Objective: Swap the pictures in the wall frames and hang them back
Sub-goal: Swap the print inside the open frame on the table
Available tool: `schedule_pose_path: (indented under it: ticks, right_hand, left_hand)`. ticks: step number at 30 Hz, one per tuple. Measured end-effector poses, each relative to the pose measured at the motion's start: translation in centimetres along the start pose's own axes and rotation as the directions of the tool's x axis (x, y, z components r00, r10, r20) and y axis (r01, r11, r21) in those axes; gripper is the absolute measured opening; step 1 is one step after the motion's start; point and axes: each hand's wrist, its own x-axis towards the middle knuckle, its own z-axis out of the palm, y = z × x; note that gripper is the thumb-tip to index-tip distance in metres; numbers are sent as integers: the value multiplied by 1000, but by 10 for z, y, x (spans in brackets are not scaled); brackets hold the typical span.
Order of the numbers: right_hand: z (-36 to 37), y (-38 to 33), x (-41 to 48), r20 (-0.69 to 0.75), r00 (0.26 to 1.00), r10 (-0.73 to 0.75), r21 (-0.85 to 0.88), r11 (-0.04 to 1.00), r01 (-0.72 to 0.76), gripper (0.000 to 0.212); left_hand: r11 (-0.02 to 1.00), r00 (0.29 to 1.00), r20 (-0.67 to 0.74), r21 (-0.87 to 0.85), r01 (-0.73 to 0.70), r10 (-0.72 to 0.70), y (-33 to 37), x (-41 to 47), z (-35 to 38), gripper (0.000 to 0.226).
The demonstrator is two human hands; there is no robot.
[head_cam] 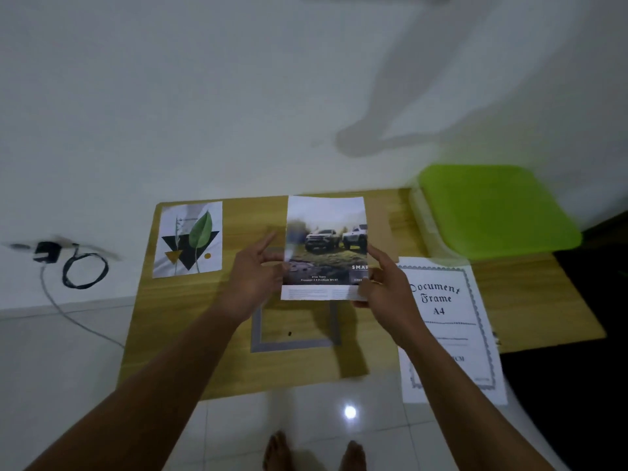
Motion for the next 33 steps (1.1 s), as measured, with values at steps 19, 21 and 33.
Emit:
schedule_pose_path:
  ticks: [19, 21, 33]
  right_hand:
    - [-182, 118, 1, -56, 993, 104, -402, 908, -118, 67]
    - [-192, 129, 4, -69, 992, 110, -439, 889, -129, 66]
    - [-210, 159, 20, 14, 1000, 14, -831, 556, 3, 70]
  left_hand:
    - [926, 958, 271, 377, -17, -93, -83, -20, 192, 88]
    - [909, 958, 269, 416, -26, -96, -95, -21, 212, 88]
    - [147, 905, 407, 894, -423, 127, -127, -15, 246, 71]
